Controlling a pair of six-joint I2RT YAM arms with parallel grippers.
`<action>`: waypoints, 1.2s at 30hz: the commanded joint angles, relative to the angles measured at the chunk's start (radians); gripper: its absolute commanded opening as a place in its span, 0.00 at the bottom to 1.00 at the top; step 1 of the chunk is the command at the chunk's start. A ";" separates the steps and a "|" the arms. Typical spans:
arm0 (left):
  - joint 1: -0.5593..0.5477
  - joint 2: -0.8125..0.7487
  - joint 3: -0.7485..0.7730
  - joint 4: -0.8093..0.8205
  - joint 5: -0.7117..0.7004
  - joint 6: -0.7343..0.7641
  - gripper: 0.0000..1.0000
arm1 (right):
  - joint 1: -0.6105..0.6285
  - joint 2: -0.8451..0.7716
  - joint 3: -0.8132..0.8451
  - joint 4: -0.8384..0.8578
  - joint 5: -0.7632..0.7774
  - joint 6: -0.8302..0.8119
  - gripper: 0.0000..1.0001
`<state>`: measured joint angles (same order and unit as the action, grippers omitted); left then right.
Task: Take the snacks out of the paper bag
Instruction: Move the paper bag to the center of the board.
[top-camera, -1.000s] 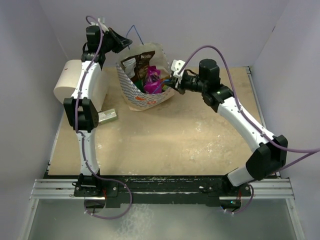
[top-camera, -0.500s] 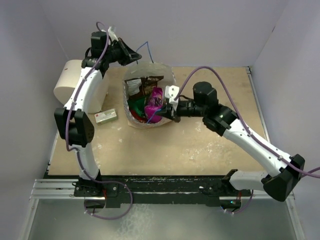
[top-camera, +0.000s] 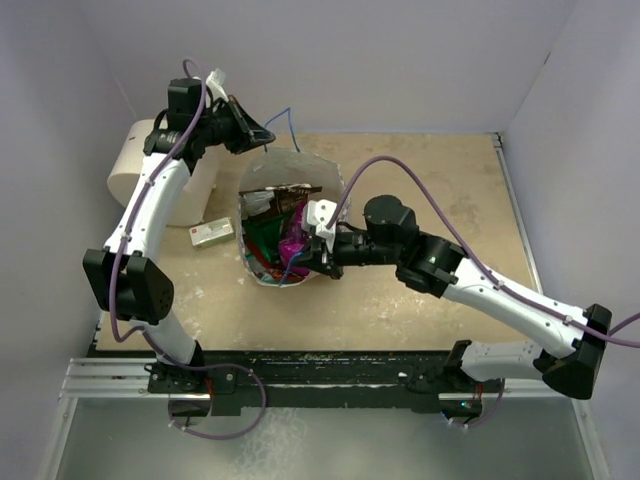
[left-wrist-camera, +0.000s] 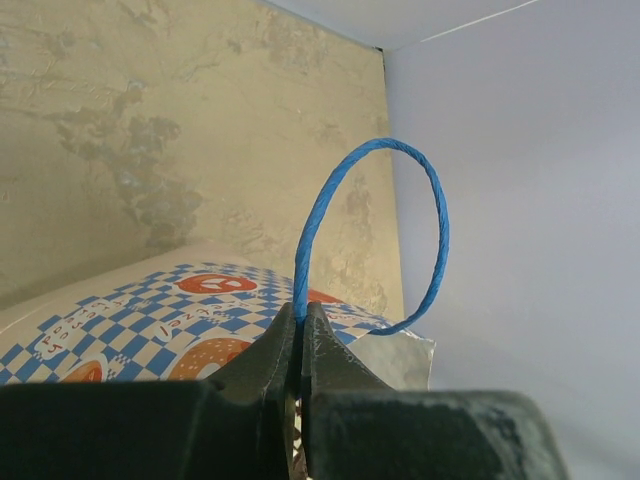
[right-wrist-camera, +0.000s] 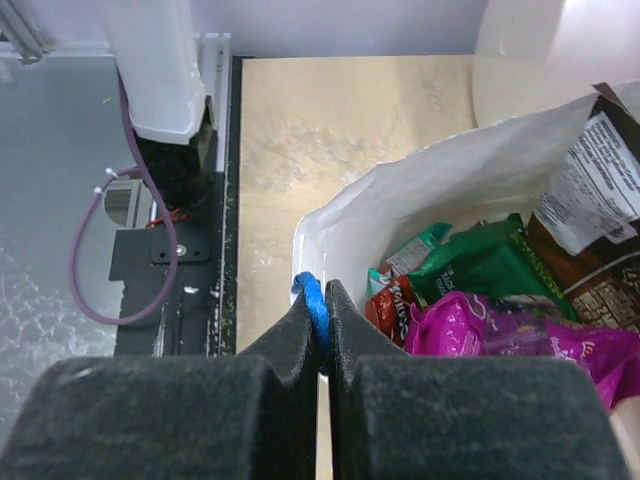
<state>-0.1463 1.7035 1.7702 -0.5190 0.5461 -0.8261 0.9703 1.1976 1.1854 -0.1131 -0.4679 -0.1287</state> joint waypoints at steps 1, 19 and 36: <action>-0.001 -0.090 0.021 0.056 0.019 0.010 0.00 | 0.069 0.020 0.060 0.132 0.060 0.038 0.00; 0.001 -0.042 0.081 0.007 -0.036 0.063 0.30 | 0.119 -0.053 0.095 -0.066 0.258 -0.067 0.74; 0.037 0.047 0.393 -0.192 -0.156 0.210 0.81 | -0.155 -0.140 0.229 -0.204 0.444 -0.250 0.99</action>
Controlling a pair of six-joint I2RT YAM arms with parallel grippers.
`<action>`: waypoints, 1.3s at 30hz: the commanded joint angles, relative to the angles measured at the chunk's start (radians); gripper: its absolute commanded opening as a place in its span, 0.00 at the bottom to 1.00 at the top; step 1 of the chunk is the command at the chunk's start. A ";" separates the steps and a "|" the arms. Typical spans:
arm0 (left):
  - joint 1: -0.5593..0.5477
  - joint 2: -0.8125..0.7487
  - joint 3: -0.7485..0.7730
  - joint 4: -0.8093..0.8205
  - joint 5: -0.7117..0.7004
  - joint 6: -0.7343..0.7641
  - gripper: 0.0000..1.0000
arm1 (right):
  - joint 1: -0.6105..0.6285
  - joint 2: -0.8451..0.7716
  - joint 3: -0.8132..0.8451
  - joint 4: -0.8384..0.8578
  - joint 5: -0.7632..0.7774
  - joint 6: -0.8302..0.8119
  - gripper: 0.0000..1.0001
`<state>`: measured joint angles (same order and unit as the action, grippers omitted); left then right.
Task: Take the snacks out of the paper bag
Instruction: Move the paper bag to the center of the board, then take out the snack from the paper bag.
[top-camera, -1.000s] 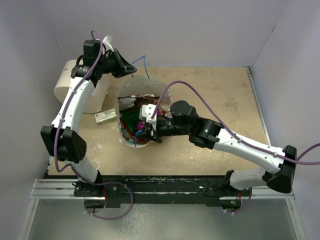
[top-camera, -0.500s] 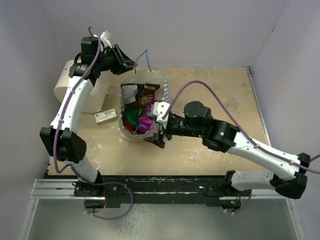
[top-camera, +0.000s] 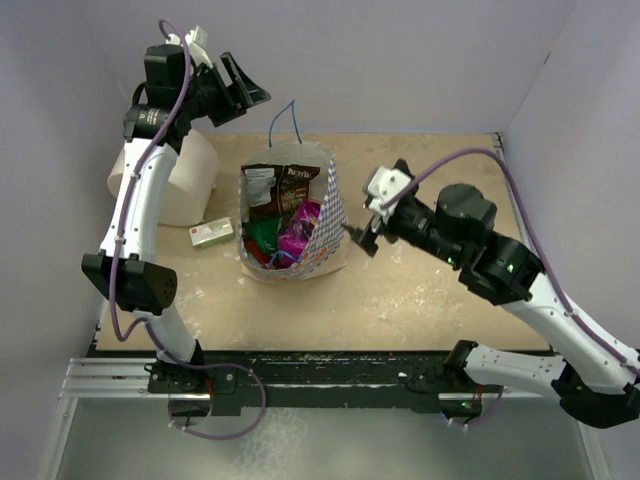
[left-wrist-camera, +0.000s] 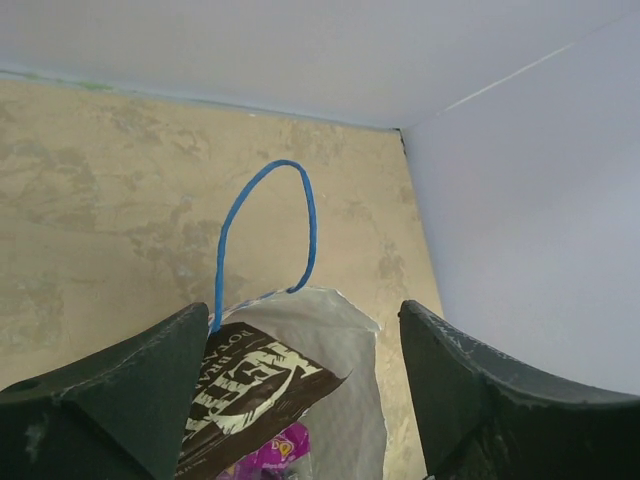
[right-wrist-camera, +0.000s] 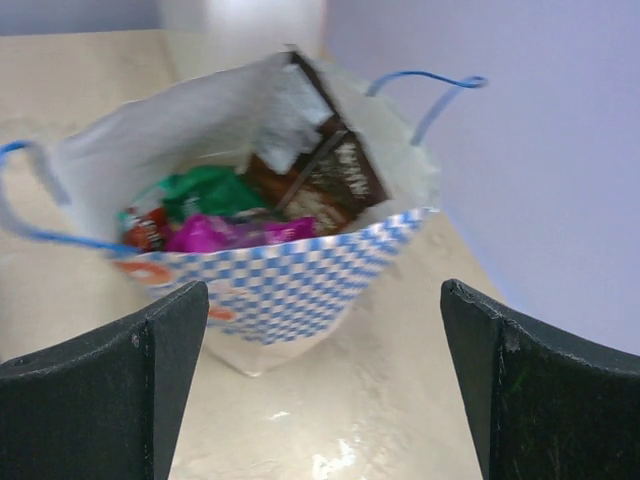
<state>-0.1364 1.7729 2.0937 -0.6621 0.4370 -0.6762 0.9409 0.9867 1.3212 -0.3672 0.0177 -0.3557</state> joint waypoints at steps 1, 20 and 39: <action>0.031 -0.036 0.066 -0.055 -0.053 0.062 0.82 | -0.156 0.110 0.122 0.049 -0.062 -0.021 0.99; 0.038 -0.494 -0.431 -0.214 -0.080 0.024 0.93 | -0.261 0.646 0.483 -0.011 -0.374 -0.038 0.84; 0.038 -0.591 -0.431 -0.474 -0.054 0.181 0.96 | -0.259 0.998 0.784 -0.112 -0.395 -0.264 0.62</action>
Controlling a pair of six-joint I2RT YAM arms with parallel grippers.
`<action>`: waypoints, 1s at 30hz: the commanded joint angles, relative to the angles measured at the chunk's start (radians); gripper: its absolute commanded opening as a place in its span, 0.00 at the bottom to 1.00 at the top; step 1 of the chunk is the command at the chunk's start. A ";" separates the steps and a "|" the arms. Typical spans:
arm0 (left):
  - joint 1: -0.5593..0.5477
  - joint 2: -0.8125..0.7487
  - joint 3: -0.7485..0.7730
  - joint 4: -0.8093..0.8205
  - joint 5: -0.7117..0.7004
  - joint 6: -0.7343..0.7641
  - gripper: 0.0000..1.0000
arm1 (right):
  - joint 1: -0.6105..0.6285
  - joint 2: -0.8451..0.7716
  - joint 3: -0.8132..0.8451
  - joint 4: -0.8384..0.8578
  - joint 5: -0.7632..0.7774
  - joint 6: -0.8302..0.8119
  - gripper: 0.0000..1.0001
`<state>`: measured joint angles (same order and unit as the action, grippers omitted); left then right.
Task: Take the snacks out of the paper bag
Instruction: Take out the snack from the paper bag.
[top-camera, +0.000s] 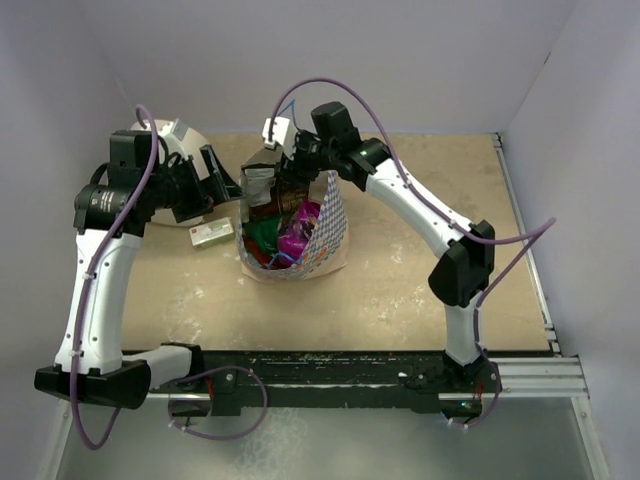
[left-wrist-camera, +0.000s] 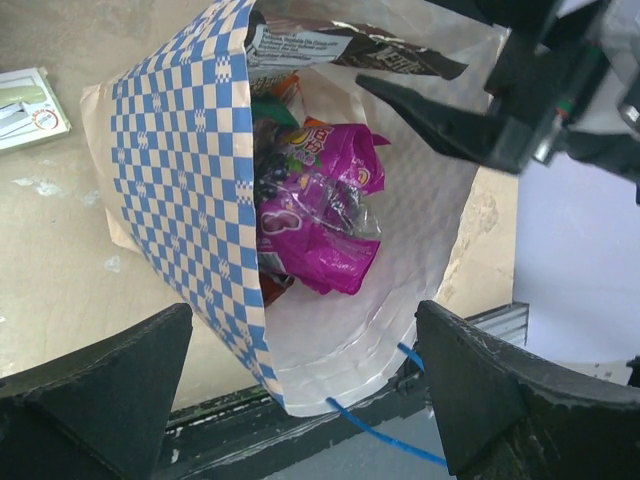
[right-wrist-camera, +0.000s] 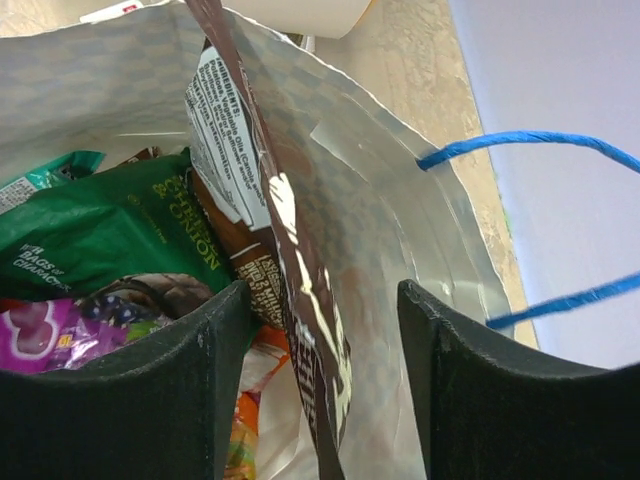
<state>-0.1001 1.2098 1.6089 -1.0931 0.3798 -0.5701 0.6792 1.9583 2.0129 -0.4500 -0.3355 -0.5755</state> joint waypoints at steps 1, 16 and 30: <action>0.001 -0.026 0.061 -0.048 -0.001 0.086 0.96 | 0.002 0.034 0.095 -0.031 -0.059 -0.053 0.57; 0.002 -0.041 0.040 -0.026 0.032 0.072 0.97 | 0.017 0.022 0.241 -0.026 -0.018 -0.037 0.00; 0.001 -0.123 -0.046 0.050 0.082 -0.033 0.97 | 0.157 -0.264 0.292 -0.117 0.354 0.026 0.00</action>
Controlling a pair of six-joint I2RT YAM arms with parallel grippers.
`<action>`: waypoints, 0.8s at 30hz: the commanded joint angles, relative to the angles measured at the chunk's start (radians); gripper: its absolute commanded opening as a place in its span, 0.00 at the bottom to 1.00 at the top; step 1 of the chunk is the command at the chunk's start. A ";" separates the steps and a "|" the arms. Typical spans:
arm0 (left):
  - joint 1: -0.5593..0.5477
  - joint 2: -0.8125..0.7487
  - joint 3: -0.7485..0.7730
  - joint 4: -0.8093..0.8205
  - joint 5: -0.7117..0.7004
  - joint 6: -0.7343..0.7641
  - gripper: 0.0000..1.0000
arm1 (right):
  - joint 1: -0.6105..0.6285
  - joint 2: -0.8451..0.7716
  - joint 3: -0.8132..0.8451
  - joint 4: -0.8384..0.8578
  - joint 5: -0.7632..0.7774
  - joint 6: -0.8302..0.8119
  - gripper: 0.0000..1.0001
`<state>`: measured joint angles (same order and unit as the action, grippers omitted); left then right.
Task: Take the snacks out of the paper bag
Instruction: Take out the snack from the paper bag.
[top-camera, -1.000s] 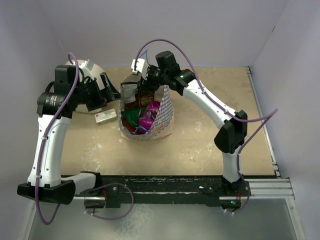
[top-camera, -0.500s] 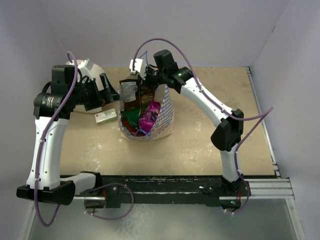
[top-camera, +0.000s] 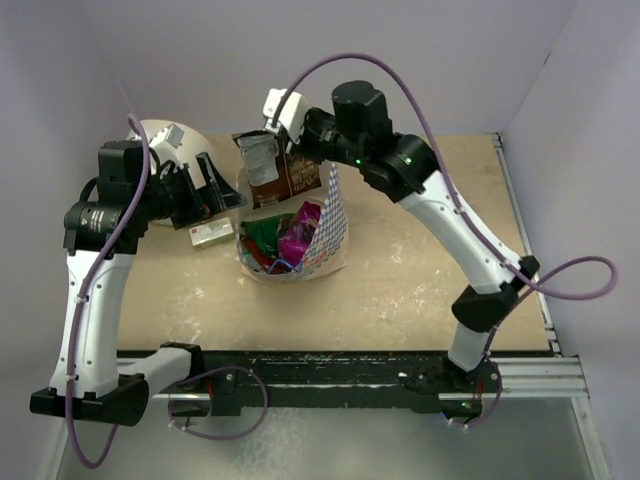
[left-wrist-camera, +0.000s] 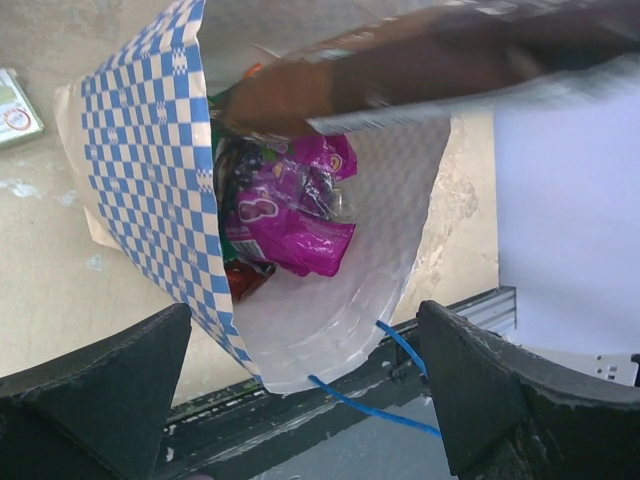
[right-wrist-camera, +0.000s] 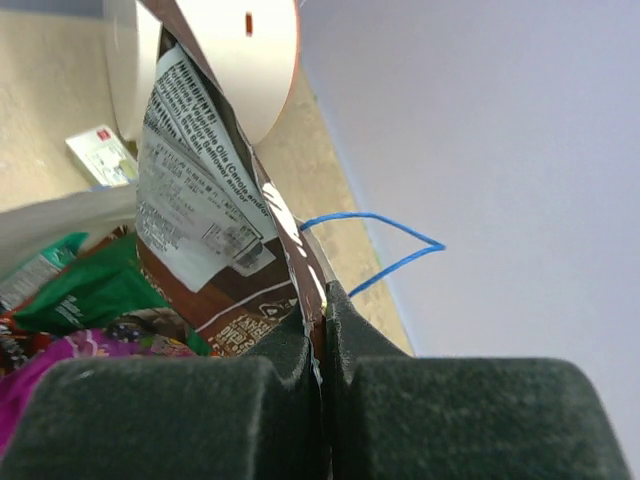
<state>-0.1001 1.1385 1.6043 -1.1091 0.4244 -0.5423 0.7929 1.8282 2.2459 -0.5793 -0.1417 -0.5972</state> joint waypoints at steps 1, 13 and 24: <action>0.001 -0.059 -0.052 0.073 0.040 -0.072 0.97 | 0.047 -0.164 0.055 0.005 0.184 0.062 0.00; 0.001 -0.096 -0.127 0.137 0.053 -0.125 0.97 | 0.052 -0.638 -0.248 -0.033 0.356 0.218 0.00; 0.000 -0.094 -0.171 0.169 0.067 -0.165 0.96 | 0.051 -1.006 -0.825 -0.128 0.229 0.403 0.00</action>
<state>-0.1001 1.0523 1.4410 -0.9943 0.4698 -0.6804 0.8448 0.8623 1.5700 -0.7136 0.1452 -0.2928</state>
